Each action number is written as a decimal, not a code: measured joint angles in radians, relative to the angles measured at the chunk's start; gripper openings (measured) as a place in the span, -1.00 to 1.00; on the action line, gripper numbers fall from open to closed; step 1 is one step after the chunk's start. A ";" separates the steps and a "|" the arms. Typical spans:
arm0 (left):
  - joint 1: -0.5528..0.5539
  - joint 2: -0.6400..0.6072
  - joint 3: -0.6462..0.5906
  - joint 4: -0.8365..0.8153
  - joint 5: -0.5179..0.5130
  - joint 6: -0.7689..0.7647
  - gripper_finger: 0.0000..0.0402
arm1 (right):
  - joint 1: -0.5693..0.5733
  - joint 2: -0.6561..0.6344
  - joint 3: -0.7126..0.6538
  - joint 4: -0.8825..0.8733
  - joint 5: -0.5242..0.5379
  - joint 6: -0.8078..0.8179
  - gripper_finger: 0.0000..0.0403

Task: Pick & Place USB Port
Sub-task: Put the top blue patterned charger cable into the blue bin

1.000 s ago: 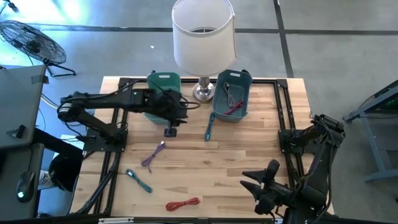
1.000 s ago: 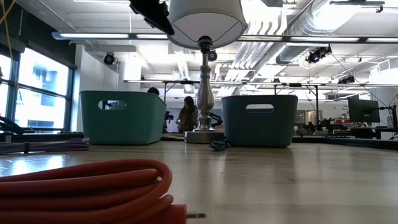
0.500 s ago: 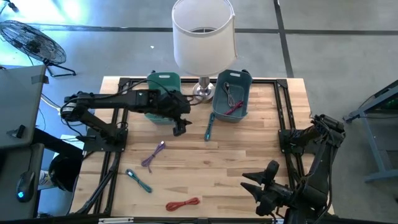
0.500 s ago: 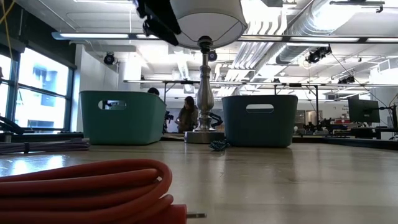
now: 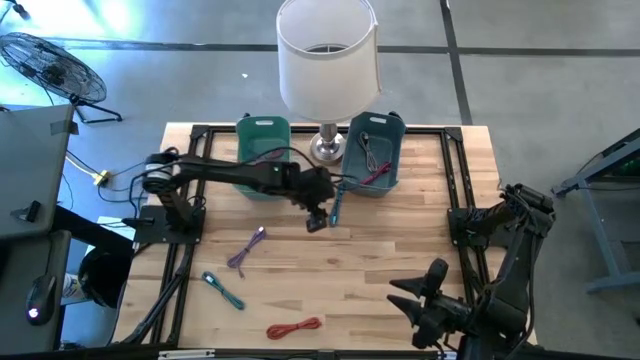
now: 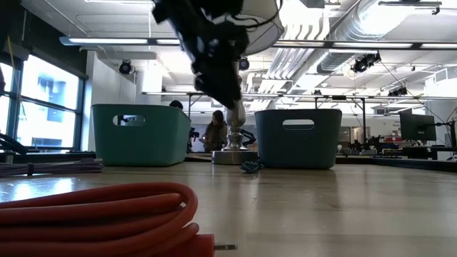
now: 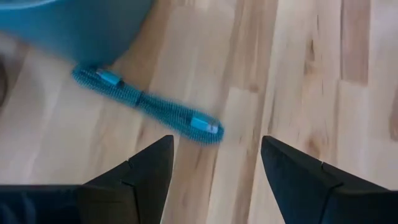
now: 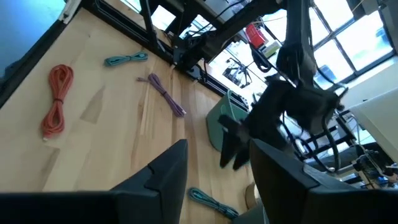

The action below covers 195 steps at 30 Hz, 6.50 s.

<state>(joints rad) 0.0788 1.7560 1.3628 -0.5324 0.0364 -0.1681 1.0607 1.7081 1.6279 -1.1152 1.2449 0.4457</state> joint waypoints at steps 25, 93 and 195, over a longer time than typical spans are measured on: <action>0.032 0.181 0.000 0.135 -0.093 -0.108 0.19 | 0.055 0.000 0.000 0.027 0.032 0.000 -0.18; -0.445 -0.317 0.000 0.270 -0.260 0.291 -1.00 | 0.100 0.000 0.000 0.175 0.264 -0.193 -0.18; -0.575 -0.248 -0.051 0.506 -0.236 0.766 -0.51 | -0.325 0.033 0.000 0.737 -0.451 -0.931 -0.88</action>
<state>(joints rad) -0.4957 1.5077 1.3117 -0.0267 -0.1997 0.5975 0.7362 1.7411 1.6279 -0.3782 0.7937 -0.4858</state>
